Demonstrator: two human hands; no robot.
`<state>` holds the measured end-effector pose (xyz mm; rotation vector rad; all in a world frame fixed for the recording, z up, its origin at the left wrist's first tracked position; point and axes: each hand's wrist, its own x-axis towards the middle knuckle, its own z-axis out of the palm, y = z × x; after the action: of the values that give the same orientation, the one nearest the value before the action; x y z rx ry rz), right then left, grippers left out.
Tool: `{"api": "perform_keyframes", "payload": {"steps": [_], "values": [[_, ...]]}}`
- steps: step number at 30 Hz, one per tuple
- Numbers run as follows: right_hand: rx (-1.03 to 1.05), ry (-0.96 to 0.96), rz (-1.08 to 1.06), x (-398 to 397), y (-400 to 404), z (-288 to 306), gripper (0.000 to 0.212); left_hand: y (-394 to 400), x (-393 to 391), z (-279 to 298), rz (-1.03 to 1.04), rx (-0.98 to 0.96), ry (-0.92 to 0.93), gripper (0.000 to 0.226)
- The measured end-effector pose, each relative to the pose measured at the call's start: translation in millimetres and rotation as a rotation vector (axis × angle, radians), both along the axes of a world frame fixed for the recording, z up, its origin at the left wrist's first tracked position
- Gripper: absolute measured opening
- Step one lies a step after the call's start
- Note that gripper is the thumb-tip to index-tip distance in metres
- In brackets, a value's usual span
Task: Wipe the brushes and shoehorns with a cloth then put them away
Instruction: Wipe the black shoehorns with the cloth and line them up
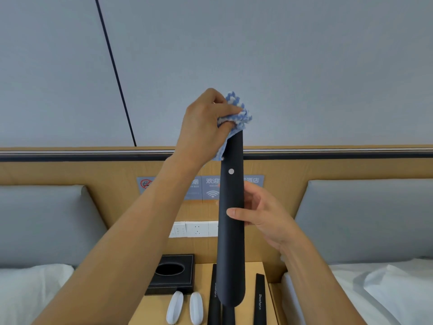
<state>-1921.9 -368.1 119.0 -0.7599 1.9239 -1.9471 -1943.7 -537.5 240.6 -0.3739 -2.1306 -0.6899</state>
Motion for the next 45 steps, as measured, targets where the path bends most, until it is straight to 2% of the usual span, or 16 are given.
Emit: {"api": "perform_keyframes", "payload": {"steps": [11, 19, 27, 32, 38, 41, 45], "values": [[-0.102, -0.110, -0.108, -5.2, 19.2, -9.1, 0.038, 22.9, 28.0, -71.6, -0.158, -0.108, -0.118, 0.017], [-0.133, -0.222, -0.073, 0.7, 30.5, -38.9, 0.038, 12.6, 41.2, -105.5, -0.286, -0.208, -0.287, 0.025], [-0.040, -0.323, -0.098, 6.8, 43.5, -79.2, 0.036, 5.0, 51.4, -155.4, -0.144, -0.216, -0.429, 0.022], [0.104, -0.433, -0.207, 6.7, 57.4, -116.5, 0.037, -9.5, 59.6, -188.1, -0.056, -0.145, -0.529, 0.018], [0.311, -0.552, -0.407, 7.2, 63.3, -184.3, 0.054, -18.3, 69.0, -222.3, -0.010, -0.097, -0.631, 0.019], [0.514, -0.520, -0.470, 6.8, 59.5, -223.7, 0.051, -21.2, 72.2, -239.7, -0.003, -0.082, -0.689, 0.018], [0.749, -0.486, -0.445, 5.9, 51.8, -274.6, 0.050, -24.1, 75.7, -268.0, 0.024, -0.023, -0.759, 0.020]]}}
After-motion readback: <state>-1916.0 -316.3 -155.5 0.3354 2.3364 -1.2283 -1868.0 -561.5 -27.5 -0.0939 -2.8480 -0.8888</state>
